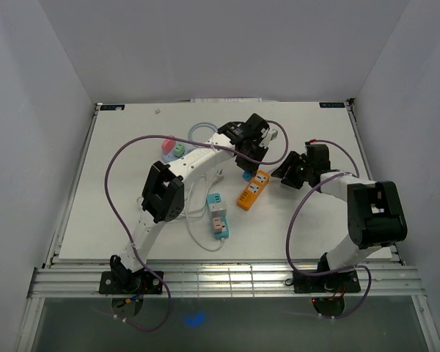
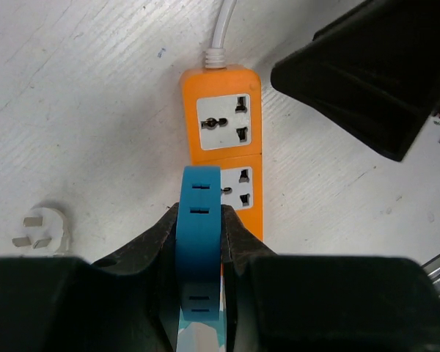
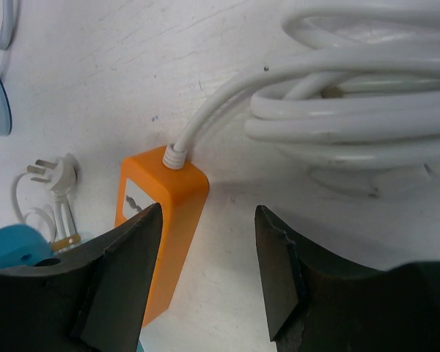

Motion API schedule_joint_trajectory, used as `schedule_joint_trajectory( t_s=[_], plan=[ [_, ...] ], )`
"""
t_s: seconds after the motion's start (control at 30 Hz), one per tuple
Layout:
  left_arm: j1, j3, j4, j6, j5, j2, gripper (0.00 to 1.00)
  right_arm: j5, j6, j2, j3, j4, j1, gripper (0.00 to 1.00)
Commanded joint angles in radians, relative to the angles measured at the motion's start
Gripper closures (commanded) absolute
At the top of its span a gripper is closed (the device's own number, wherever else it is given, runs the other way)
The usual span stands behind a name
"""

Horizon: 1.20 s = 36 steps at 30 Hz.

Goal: Insert the plug

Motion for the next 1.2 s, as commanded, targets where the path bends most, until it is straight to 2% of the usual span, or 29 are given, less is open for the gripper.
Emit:
schedule_joint_trajectory(
  t_s=[0.0, 0.4, 0.5, 0.57, 0.63, 0.77, 1.17],
  plan=[
    [0.0, -0.027, 0.04, -0.018, -0.018, -0.139, 1.0, -0.015, 0.043, 0.039, 0.069, 0.059, 0.001, 0.4],
    [0.002, -0.151, 0.058, -0.038, -0.02, -0.228, 1.0, 0.066, 0.035, 0.206, 0.253, 0.025, 0.076, 0.4],
    [0.002, -0.162, 0.054, -0.039, -0.012, -0.235, 1.0, 0.066, 0.005, 0.271, 0.315, -0.038, 0.113, 0.43],
    [0.002, -0.168, 0.049, -0.042, -0.008, -0.238, 1.0, 0.062, -0.011, 0.301, 0.348, -0.062, 0.129, 0.49],
    [0.0, -0.17, 0.043, -0.046, -0.005, -0.236, 1.0, 0.046, -0.023, 0.309, 0.355, -0.063, 0.15, 0.56],
    [0.0, -0.159, 0.005, -0.059, 0.0, -0.216, 1.0, 0.032, -0.061, 0.315, 0.358, -0.076, 0.181, 0.62],
    [-0.003, -0.128, -0.1, -0.098, 0.008, -0.167, 1.0, 0.012, -0.074, 0.303, 0.33, -0.049, 0.205, 0.63]
  ],
)
